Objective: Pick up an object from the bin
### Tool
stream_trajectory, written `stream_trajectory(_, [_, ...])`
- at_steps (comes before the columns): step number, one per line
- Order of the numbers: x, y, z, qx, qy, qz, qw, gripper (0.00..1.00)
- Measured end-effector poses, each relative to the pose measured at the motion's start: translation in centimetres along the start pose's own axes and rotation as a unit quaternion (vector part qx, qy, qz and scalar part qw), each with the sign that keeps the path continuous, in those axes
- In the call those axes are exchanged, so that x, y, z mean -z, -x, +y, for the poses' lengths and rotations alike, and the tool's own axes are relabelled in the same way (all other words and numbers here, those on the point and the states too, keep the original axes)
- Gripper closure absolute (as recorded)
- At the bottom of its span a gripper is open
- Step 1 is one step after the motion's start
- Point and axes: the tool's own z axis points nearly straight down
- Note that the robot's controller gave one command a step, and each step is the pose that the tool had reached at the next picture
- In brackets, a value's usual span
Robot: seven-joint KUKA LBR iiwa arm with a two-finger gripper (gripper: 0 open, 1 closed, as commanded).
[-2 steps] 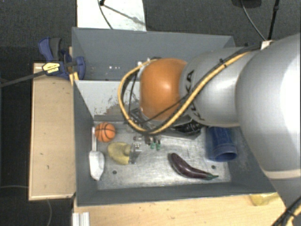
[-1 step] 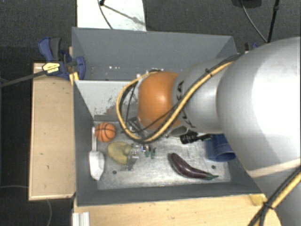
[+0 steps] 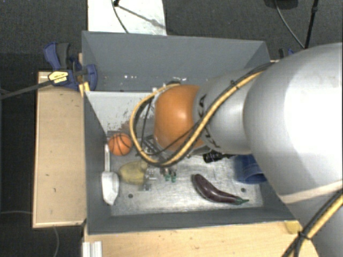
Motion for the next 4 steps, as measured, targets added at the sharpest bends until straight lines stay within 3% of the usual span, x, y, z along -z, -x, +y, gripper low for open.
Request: stream_trajectory(4, [2.6,-0.3,0.0,-0.002,-0.002,0.0079,1.0,1.0])
